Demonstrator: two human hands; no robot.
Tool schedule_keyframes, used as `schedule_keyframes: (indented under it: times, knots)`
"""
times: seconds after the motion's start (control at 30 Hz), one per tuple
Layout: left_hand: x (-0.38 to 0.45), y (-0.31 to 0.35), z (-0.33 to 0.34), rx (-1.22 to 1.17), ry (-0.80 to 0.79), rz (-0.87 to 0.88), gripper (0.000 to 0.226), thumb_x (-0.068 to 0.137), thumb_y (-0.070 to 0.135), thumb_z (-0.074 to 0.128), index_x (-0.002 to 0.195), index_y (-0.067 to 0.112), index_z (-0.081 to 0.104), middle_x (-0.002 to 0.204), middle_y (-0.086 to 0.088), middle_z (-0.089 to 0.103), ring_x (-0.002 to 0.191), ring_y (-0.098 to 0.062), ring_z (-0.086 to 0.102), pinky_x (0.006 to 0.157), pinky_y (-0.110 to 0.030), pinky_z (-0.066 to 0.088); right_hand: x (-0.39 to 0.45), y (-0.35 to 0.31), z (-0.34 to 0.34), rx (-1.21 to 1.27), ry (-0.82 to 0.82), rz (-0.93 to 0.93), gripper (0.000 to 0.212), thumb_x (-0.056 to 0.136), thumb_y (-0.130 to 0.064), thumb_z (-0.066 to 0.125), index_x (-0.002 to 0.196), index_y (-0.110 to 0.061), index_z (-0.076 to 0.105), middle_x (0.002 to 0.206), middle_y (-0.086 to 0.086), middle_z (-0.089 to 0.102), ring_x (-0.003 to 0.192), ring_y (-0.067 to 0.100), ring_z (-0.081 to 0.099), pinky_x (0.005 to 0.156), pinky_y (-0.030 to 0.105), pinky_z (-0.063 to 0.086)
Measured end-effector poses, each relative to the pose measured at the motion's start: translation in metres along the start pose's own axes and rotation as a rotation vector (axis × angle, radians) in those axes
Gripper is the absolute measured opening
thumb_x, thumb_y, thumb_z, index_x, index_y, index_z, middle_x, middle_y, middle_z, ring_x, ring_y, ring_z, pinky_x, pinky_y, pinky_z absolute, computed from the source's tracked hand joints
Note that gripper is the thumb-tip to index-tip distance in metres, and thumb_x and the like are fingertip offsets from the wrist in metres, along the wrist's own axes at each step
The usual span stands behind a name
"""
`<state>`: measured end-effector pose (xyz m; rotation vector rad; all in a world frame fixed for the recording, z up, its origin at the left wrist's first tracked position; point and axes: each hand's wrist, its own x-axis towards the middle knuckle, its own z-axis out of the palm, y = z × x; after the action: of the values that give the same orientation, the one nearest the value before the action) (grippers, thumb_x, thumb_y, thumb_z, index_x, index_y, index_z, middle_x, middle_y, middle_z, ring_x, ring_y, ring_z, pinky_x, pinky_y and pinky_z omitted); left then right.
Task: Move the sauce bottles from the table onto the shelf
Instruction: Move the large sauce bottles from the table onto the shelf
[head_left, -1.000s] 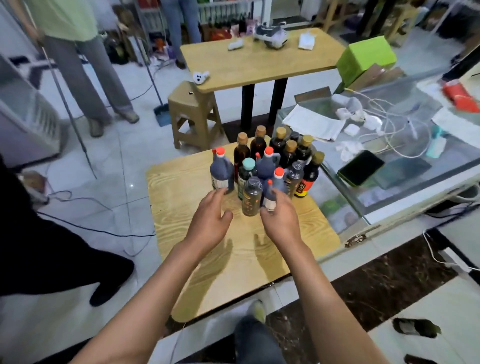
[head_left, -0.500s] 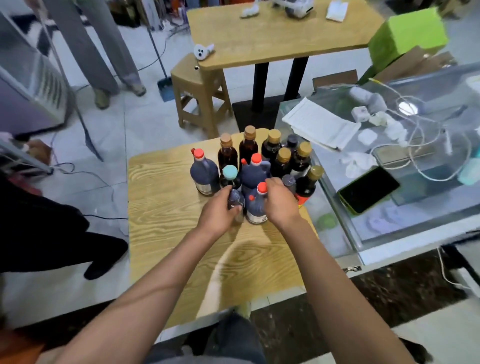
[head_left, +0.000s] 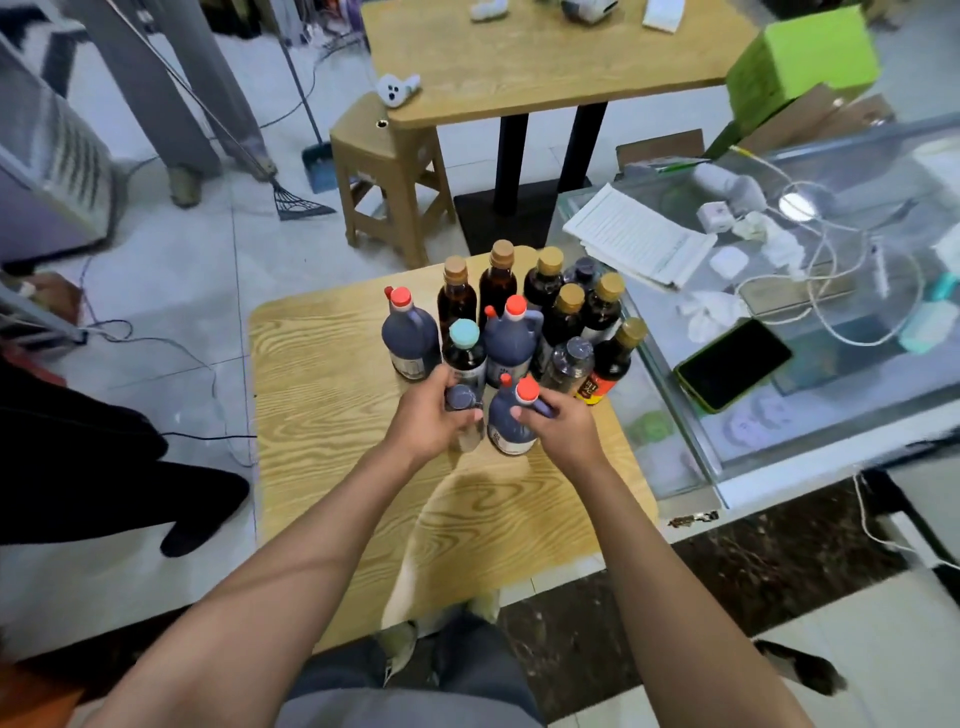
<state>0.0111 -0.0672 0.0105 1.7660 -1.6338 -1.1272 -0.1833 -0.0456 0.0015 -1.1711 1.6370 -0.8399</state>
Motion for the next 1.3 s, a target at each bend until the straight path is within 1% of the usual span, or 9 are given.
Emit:
schedule_keyframes:
  times: [0.13,0.23,0.33,0.53,0.7,0.8,0.87,1.03,1.3]
  knots:
    - [-0.017,0.0,-0.008,-0.008,0.009,0.01,0.043,0.071,0.03,0.085,0.072,0.023,0.042,0.068,0.007,0.056,0.06,-0.007,0.047,0.053,-0.018,0.035,-0.017,-0.005,0.007,0.147,0.074,-0.001,0.026,0.081,-0.003,0.077,0.107,-0.005,0.073,0.097,0.002,0.072,0.088,0.007,0.063,0.084,0.025,0.05]
    - [-0.033,-0.001,-0.016,0.02,-0.012,0.063,0.042,0.07,0.042,0.083,0.077,0.019,0.049,0.074,0.0,0.063,0.068,-0.02,0.058,0.058,-0.028,0.041,-0.042,-0.015,0.009,0.182,0.108,-0.02,0.028,0.082,-0.003,0.077,0.109,-0.002,0.074,0.101,0.001,0.074,0.088,-0.002,0.065,0.084,0.017,0.049]
    - [-0.047,0.005,-0.027,0.047,-0.035,0.099,0.045,0.067,0.054,0.081,0.077,0.02,0.053,0.073,-0.001,0.066,0.07,-0.021,0.061,0.059,-0.035,0.044,-0.078,-0.034,0.005,0.232,0.138,-0.054,0.022,0.083,-0.001,0.075,0.105,0.0,0.075,0.094,-0.005,0.075,0.085,-0.006,0.066,0.078,0.011,0.048]
    - [-0.077,0.034,-0.028,-0.065,-0.158,0.256,0.047,0.054,0.069,0.074,0.073,0.03,0.056,0.068,0.011,0.066,0.069,-0.016,0.065,0.066,-0.039,0.051,-0.168,-0.07,-0.022,0.306,0.241,-0.08,0.022,0.084,-0.005,0.074,0.106,-0.002,0.075,0.103,0.005,0.077,0.096,0.005,0.069,0.082,0.015,0.05]
    - [-0.109,0.082,-0.006,-0.19,-0.263,0.396,0.05,0.048,0.069,0.077,0.078,0.031,0.067,0.073,0.014,0.072,0.073,-0.01,0.07,0.071,-0.044,0.057,-0.24,-0.084,-0.05,0.432,0.497,-0.05,0.025,0.08,-0.005,0.078,0.104,-0.003,0.072,0.085,0.0,0.076,0.081,0.009,0.071,0.071,0.02,0.053]
    - [-0.137,0.116,0.013,-0.238,-0.34,0.49,0.05,0.046,0.071,0.077,0.079,0.033,0.07,0.072,0.013,0.073,0.072,-0.009,0.07,0.07,-0.043,0.058,-0.286,-0.086,-0.07,0.557,0.69,-0.05,0.029,0.081,0.004,0.073,0.108,0.002,0.062,0.069,-0.004,0.071,0.062,0.004,0.066,0.055,0.013,0.048]
    - [-0.163,0.143,0.027,-0.237,-0.398,0.557,0.04,0.046,0.073,0.076,0.074,0.045,0.069,0.071,0.018,0.072,0.071,-0.004,0.069,0.071,-0.039,0.059,-0.323,-0.085,-0.085,0.621,0.811,-0.065,0.024,0.083,0.008,0.069,0.104,0.0,0.06,0.061,-0.008,0.067,0.051,-0.002,0.059,0.048,0.009,0.042]
    - [-0.251,0.207,0.06,-0.294,-0.551,0.721,0.023,0.056,0.061,0.079,0.068,0.044,0.068,0.069,0.026,0.068,0.068,0.007,0.066,0.07,-0.029,0.059,-0.414,-0.081,-0.124,0.732,1.073,-0.114,0.035,0.067,-0.012,0.077,0.097,-0.006,0.061,0.061,-0.003,0.061,0.042,0.003,0.041,0.041,0.013,0.032]
    - [-0.411,0.283,0.158,-0.37,-0.809,0.938,0.028,0.064,0.058,0.078,0.08,0.035,0.076,0.078,0.019,0.073,0.075,0.001,0.07,0.072,-0.036,0.06,-0.575,-0.042,-0.195,0.758,1.296,-0.228,0.02,0.066,-0.002,0.079,0.077,-0.011,0.065,0.05,-0.004,0.054,0.036,0.003,0.033,0.039,0.013,0.027]
